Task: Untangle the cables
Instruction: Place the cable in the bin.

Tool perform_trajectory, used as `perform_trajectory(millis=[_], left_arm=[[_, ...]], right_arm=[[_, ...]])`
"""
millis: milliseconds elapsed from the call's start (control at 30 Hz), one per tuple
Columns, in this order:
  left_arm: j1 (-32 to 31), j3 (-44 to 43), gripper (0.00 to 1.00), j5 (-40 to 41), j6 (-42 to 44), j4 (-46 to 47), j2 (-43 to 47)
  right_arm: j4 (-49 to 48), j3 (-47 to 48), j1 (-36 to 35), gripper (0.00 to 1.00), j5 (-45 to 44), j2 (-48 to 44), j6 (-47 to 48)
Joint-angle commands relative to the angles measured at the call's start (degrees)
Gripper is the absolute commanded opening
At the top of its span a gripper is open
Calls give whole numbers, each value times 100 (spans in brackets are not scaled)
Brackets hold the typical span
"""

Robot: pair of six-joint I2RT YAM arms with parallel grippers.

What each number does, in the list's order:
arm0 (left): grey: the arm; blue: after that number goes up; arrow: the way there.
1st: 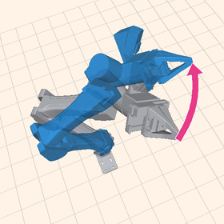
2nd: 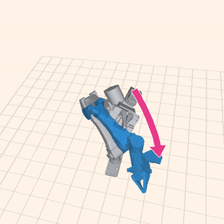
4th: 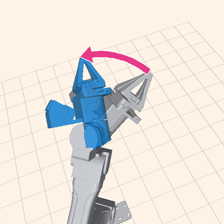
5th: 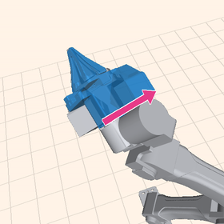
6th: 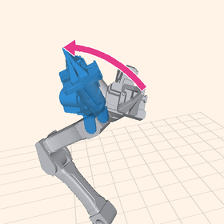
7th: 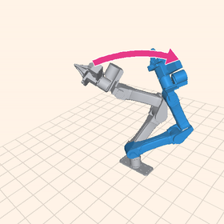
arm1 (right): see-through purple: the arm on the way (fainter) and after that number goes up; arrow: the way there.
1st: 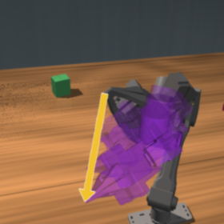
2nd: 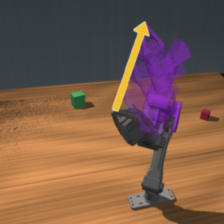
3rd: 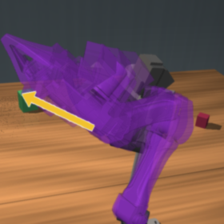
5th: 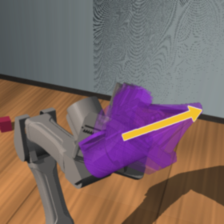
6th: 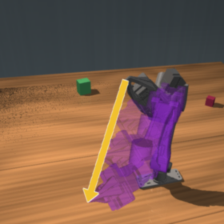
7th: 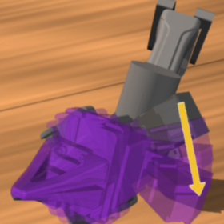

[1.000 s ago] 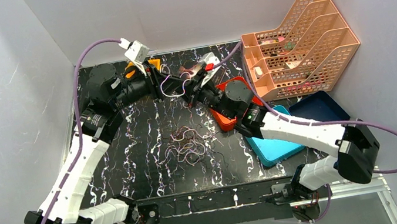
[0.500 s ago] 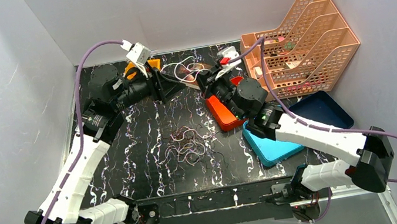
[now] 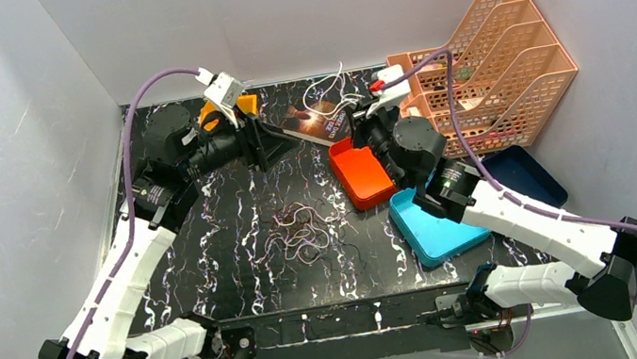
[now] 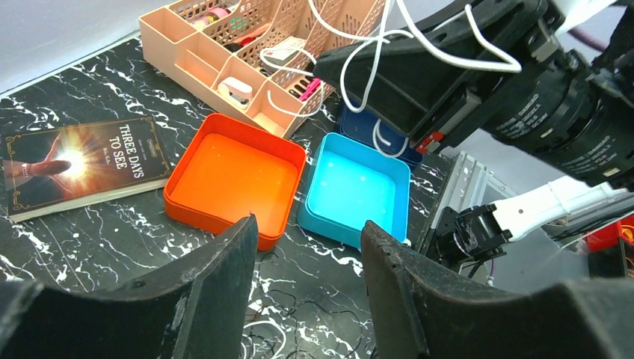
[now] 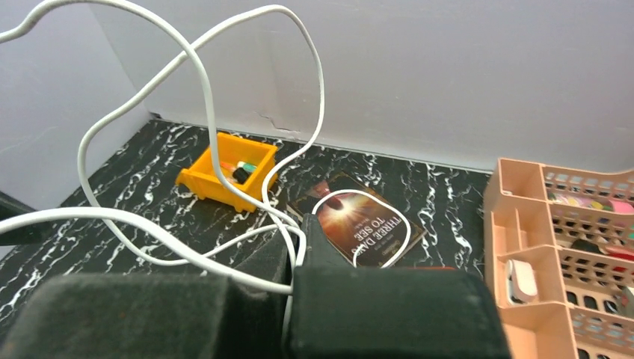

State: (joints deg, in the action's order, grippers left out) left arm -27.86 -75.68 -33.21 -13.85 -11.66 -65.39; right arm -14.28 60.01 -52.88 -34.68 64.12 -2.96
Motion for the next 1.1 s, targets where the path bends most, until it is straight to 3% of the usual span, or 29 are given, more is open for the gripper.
perform_trajectory(millis=[0,200,400,700,867,933,1067], left_arm=[[17,34,53,100,122,-128,290],[17,49,54,160,188,-282,262],[17,159,54,332,189,-455,276],[17,261,56,765,258,-829,269],[17,328,56,812,218,-946,115],[18,326,56,808,216,-1005,68],[17,324,57,899,224,-1051,73]], right_arm=[[957,608,53,0,-508,-158,-249],[2995,1490,239,0,-401,202,-1049],[4187,1929,676,0,780,865,-1569],[4515,1908,912,0,1249,1226,-1506],[4184,1296,1937,6,3385,1107,-1739],[3999,1056,2401,0,3809,987,-1904],[4077,967,2799,0,3373,669,-2037]])
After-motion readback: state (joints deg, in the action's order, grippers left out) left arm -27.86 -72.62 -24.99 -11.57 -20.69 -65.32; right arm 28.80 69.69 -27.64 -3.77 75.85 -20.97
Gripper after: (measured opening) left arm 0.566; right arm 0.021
